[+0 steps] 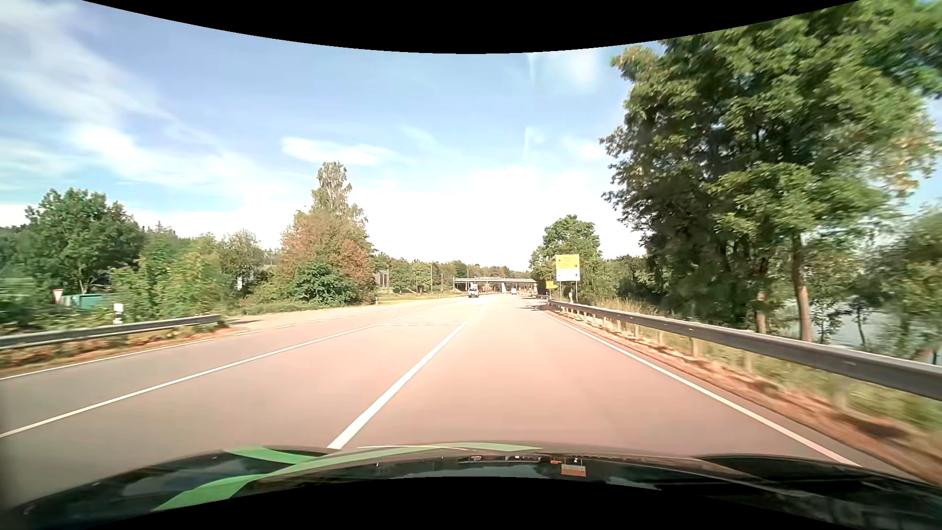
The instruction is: Follow the waypoints while adhering to traffic rules and regulations
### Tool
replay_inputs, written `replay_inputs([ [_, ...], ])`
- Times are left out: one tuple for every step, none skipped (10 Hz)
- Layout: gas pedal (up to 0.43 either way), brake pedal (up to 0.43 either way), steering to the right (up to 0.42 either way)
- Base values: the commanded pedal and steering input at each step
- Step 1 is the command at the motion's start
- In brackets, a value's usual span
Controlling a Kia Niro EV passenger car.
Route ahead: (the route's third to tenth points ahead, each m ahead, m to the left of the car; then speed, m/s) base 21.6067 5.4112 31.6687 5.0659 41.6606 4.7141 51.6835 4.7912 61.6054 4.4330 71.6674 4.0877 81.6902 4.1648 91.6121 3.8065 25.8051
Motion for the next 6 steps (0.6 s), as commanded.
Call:
replay_inputs([
  [0.228, 0.0, 0.0],
  [0.24, 0.0, 0.0],
  [0.248, 0.0, 0.0],
  [0.268, 0.0, 0.0],
  [0.287, 0.0, 0.0],
  [0.299, 0.0, -0.001],
])
